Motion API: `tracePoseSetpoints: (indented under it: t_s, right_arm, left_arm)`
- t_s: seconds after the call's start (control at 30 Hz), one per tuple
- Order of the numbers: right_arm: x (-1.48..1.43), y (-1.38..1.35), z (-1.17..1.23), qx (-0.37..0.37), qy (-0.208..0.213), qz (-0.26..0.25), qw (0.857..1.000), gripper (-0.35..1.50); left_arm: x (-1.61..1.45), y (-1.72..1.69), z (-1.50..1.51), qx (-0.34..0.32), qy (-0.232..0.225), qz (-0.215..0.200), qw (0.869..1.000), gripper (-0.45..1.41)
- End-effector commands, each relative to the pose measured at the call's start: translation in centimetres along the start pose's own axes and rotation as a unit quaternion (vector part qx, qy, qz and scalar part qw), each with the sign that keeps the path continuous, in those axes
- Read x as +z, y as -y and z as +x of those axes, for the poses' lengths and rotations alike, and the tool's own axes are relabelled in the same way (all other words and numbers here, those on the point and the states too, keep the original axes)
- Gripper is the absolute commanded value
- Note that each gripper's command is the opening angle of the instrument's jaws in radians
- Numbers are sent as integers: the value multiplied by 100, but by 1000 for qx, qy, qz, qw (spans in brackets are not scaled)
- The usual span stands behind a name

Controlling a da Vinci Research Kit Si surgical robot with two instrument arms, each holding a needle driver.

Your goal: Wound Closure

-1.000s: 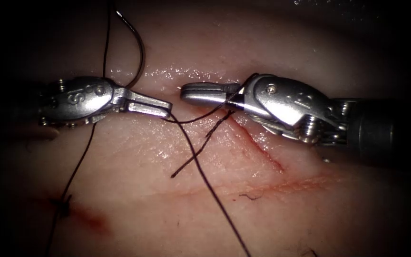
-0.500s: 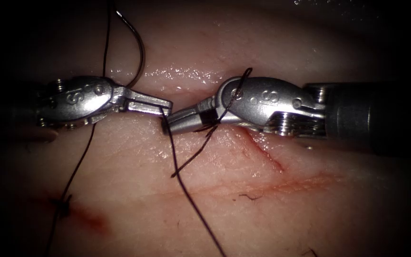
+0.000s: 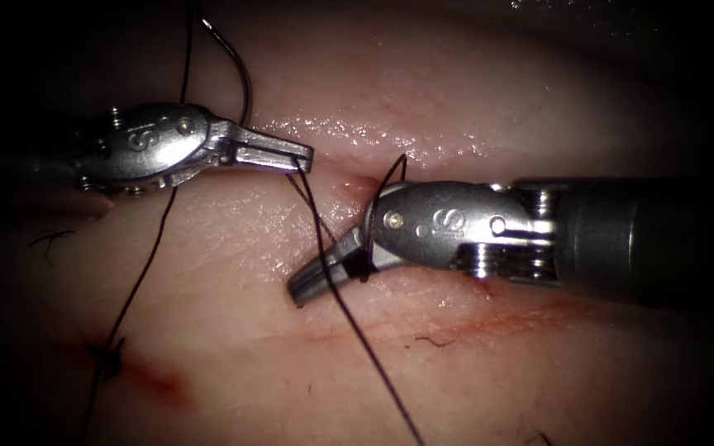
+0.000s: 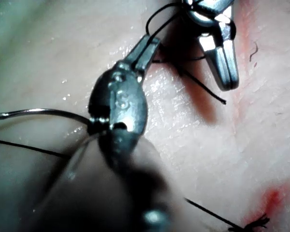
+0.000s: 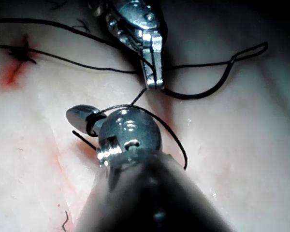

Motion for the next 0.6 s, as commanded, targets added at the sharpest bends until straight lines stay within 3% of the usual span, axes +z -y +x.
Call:
tracePoseSetpoints:
  t_s: [0.03,0.2,0.43,0.53,0.6]
  right_arm:
    - [14,-3,2,-9,19,11,1000,27]
    - [17,-5,3,-13,38,1,999,62]
    - [20,-10,3,-25,73,-10,997,68]
    - [23,-13,3,-30,83,-12,996,56]
    - [32,-16,-2,-39,114,-11,993,51]
  left_arm:
    - [6,0,-6,0,1,0,1000,-45]
    - [7,-6,-10,4,2,0,1000,-45]
    - [7,-11,-14,7,3,0,1000,-45]
    - [7,-13,-15,8,3,0,1000,-45]
    - [7,-15,-17,9,3,-2,1000,-45]
